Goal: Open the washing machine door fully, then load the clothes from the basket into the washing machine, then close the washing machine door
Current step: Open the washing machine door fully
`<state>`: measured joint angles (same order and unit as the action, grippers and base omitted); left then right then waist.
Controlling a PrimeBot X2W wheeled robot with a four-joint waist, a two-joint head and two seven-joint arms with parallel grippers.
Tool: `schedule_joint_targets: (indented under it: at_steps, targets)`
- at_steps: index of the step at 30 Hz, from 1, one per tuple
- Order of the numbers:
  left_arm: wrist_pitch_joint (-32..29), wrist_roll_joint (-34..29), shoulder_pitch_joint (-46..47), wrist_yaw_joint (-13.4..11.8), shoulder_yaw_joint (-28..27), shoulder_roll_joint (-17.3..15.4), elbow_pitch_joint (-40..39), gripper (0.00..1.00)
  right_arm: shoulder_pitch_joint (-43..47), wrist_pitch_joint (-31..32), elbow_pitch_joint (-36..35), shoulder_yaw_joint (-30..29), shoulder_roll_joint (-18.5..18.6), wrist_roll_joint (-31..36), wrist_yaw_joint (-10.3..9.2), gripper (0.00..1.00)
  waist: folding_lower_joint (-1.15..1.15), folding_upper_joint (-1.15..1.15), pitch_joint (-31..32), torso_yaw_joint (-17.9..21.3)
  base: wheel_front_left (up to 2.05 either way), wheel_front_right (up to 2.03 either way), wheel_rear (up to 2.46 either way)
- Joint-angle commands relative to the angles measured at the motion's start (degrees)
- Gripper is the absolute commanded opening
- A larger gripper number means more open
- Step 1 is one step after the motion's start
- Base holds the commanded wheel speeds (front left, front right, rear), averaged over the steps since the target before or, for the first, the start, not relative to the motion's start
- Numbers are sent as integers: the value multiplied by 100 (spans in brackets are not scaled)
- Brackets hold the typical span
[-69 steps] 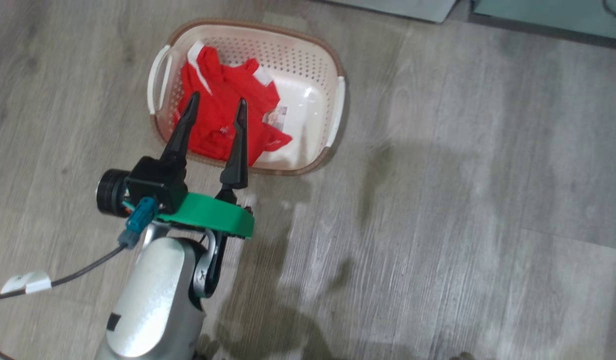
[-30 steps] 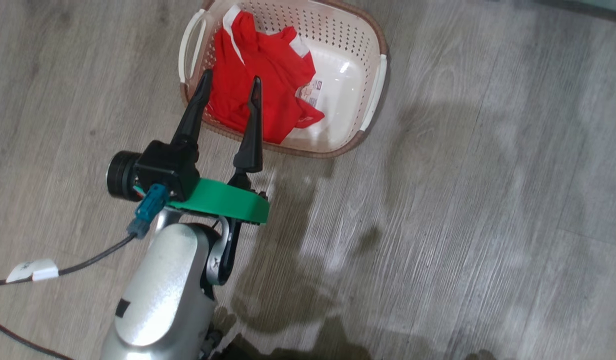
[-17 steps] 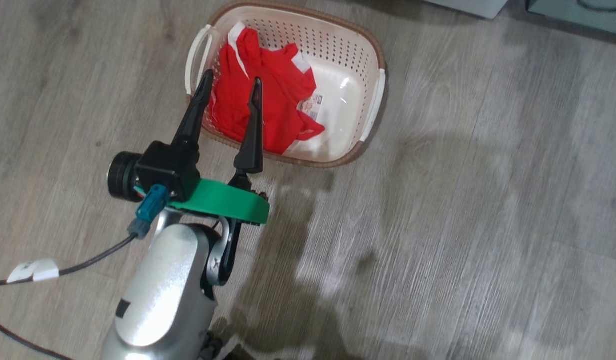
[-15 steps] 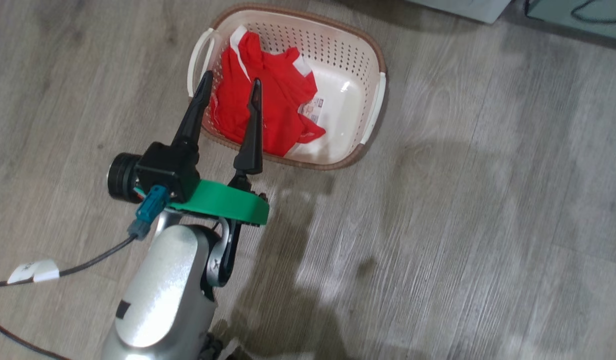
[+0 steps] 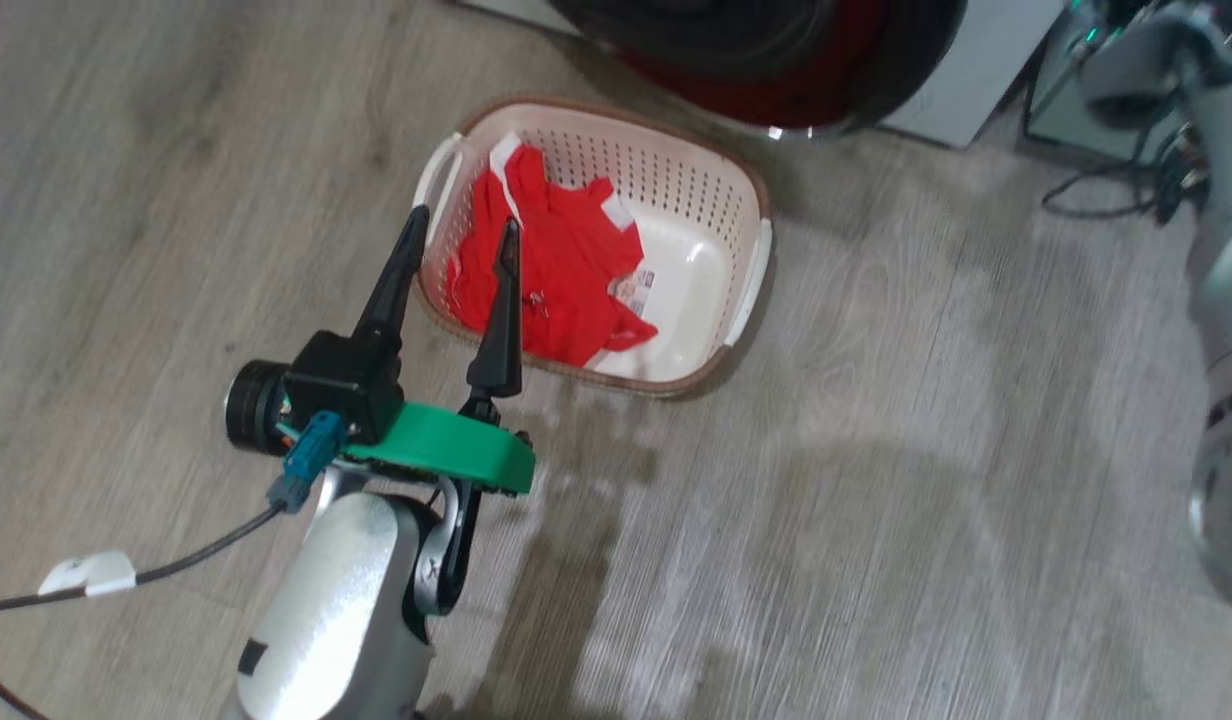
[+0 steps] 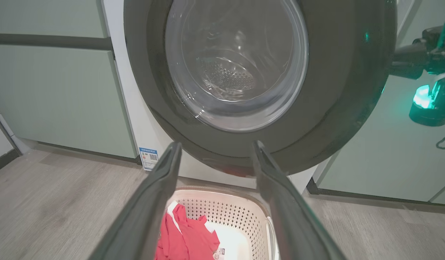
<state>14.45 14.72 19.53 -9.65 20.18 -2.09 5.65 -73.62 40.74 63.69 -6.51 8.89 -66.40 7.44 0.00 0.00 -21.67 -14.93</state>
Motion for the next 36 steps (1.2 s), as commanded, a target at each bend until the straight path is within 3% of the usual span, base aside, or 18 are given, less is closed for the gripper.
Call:
schedule_joint_targets:
  at_steps: [1, 20, 36]
  targets:
    - [55, 2, -19, 22, -222, -78, -163, 100, 1, 85, -258, 92, -234, -71, 5, 0, 0, 0, 164, -43, 0, 0, 0]
    - [55, -98, -491, 98, -326, -78, -67, 100, 1317, 489, -900, 455, -594, -779, 5, 0, 0, 0, 977, -440, 0, 0, 0]
    - [55, -111, -699, 117, -420, -78, 9, 100, 1904, 279, -1240, 2110, -601, -2334, 5, 0, 0, 0, 1328, -1007, 0, 0, 0]
